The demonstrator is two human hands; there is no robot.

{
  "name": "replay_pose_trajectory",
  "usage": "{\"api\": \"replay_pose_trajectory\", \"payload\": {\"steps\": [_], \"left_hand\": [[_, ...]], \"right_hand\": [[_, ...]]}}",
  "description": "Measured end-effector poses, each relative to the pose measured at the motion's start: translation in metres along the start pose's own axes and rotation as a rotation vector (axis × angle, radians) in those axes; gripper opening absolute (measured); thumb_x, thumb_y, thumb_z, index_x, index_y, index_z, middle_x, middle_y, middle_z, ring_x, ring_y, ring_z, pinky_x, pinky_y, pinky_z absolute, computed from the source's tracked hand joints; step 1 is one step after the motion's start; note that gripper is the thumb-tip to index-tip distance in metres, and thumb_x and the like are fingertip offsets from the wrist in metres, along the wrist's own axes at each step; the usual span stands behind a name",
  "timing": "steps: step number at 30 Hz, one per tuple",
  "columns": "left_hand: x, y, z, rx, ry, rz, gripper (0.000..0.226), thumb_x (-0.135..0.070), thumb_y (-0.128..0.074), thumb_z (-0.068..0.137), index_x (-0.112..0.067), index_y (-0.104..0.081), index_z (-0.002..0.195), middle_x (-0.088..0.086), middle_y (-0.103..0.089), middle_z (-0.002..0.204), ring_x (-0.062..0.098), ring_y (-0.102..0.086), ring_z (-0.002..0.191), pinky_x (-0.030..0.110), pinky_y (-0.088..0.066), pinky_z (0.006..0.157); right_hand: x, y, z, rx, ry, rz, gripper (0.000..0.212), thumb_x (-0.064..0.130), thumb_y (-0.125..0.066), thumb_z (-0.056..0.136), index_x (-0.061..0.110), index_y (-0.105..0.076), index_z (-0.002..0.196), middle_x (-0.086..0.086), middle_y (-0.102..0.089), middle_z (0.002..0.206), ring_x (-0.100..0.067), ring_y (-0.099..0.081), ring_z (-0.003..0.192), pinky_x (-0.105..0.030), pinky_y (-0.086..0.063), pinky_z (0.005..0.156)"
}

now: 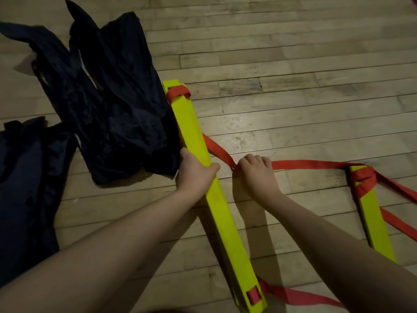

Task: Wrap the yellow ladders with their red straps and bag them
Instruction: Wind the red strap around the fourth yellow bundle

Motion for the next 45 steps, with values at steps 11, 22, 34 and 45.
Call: {"api": "replay_pose_trajectory", "payload": {"steps": [11, 22, 34, 45], "left_hand": [[0.016, 0.041, -0.022, -0.171, 0.137, -0.386, 0.061, -0.026, -0.079, 0.078, -0.009, -0.032, 0.113, 0.003, -0.048, 0.100, 0.019, -0.046, 0.092, 0.028, -0.038, 0.078], [0.043, 0.087, -0.036, -0.186, 0.211, -0.475, 0.044, -0.019, -0.066, 0.086, -0.009, -0.030, 0.110, 0.002, -0.049, 0.093, 0.023, -0.050, 0.090, 0.031, -0.037, 0.073], [0.071, 0.123, -0.040, -0.087, 0.173, -0.451, 0.019, -0.008, -0.064, 0.077, -0.010, -0.050, 0.089, 0.002, -0.049, 0.077, 0.018, -0.049, 0.073, 0.028, -0.040, 0.063], [0.077, 0.114, -0.034, -0.072, 0.230, -0.656, 0.025, -0.001, -0.066, 0.077, 0.001, -0.060, 0.102, 0.010, -0.061, 0.082, 0.027, -0.060, 0.078, 0.033, -0.052, 0.068]], "right_hand": [[0.049, 0.028, -0.041, 0.059, 0.169, 0.372, 0.046, 0.037, -0.051, 0.097, 0.018, -0.038, 0.137, -0.006, -0.056, 0.122, -0.025, -0.063, 0.096, -0.042, -0.054, 0.075], [0.086, 0.025, -0.047, 0.120, 0.179, 0.399, 0.030, 0.021, -0.040, 0.102, 0.009, -0.058, 0.123, -0.009, -0.057, 0.099, -0.028, -0.058, 0.083, -0.035, -0.042, 0.065], [0.140, 0.044, -0.036, 0.125, 0.102, 0.703, 0.027, 0.030, -0.039, 0.103, 0.019, -0.058, 0.117, 0.010, -0.049, 0.065, -0.010, -0.048, 0.062, -0.036, -0.040, 0.062], [0.162, 0.018, -0.067, 0.557, -0.014, 1.109, 0.055, 0.032, -0.072, 0.084, 0.014, -0.049, 0.131, -0.004, -0.064, 0.121, -0.016, -0.063, 0.106, -0.036, -0.052, 0.094]]}}
Point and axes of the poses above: each hand's wrist, its own z-axis towards the middle knuckle, its own y-axis out of the back of the hand, x = y × z, the point moved 4 cm from there along z, towards the middle knuckle
